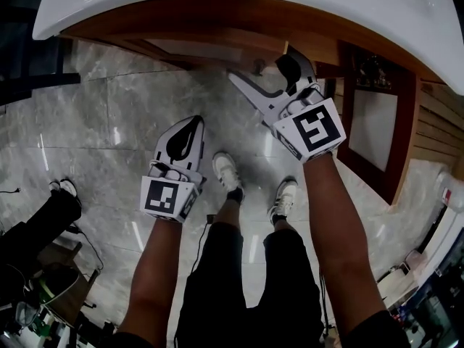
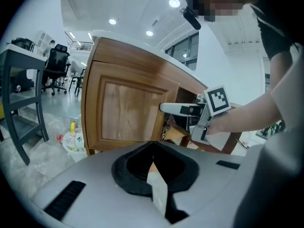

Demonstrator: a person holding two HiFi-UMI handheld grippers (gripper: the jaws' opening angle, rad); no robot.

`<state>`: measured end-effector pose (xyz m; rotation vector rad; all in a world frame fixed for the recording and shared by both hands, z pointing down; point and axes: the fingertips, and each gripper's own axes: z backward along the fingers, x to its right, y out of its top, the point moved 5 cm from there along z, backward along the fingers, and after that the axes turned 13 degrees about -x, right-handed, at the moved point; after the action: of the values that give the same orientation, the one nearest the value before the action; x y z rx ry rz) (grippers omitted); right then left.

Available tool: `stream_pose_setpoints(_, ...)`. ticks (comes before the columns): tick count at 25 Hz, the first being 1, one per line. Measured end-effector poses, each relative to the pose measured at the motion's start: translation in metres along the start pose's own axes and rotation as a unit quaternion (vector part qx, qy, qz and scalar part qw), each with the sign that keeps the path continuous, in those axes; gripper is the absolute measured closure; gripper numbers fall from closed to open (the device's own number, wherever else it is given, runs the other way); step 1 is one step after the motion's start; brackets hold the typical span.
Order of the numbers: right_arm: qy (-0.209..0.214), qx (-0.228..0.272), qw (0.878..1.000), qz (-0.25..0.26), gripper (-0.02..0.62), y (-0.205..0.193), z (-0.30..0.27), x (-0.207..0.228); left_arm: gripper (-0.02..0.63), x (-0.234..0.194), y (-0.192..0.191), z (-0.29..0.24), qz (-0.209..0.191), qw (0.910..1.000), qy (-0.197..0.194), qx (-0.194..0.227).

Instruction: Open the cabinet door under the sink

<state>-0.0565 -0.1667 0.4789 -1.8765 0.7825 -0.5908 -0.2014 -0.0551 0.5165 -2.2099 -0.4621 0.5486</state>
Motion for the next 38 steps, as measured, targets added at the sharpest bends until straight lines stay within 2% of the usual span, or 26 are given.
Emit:
stream_pose_setpoints(7,0.01,-0.001,1.0,-0.012,0.268,-0.004,0.011,-0.027,0.584,0.007,-0.005,0.01,0.015,0.9998,0.008,0.009)
stream_pose_setpoints(13,0.018,0.009,1.0,-0.016,0.268,-0.002,0.017,-0.044,0.584,0.005,-0.017,0.021,0.016,0.9997,0.021,-0.001)
stream_pose_setpoints(17,0.026,0.019,0.999,-0.019,0.268,0.0,0.021,-0.057,0.584,0.005,-0.018,0.028,0.032,0.9991,0.026,0.006)
stream_pose_setpoints(22,0.037,0.022,0.999,-0.032,0.268,-0.002,0.028,-0.078,0.584,0.008,-0.027,0.037,0.042,0.9986,0.033,-0.006)
stream_pose_setpoints(26,0.035,0.017,0.999,-0.038,0.268,-0.004,0.03,-0.091,0.584,0.008,-0.035,0.044,0.06,0.9974,0.039,0.008)
stream_pose_setpoints(30,0.034,0.015,0.999,-0.034,0.268,-0.004,0.031,-0.102,0.584,0.005,-0.045,0.051,0.072,0.9962,0.049,0.001)
stream_pose_setpoints(33,0.028,0.014,0.999,-0.037,0.268,-0.003,0.031,-0.11,0.584,0.001,-0.055,0.058,0.076,0.9951,0.058,-0.026)
stream_pose_setpoints(38,0.026,0.019,0.998,-0.048,0.268,-0.003,0.032,-0.131,0.584,-0.001,-0.055,0.062,0.092,0.9936,0.065,0.002)
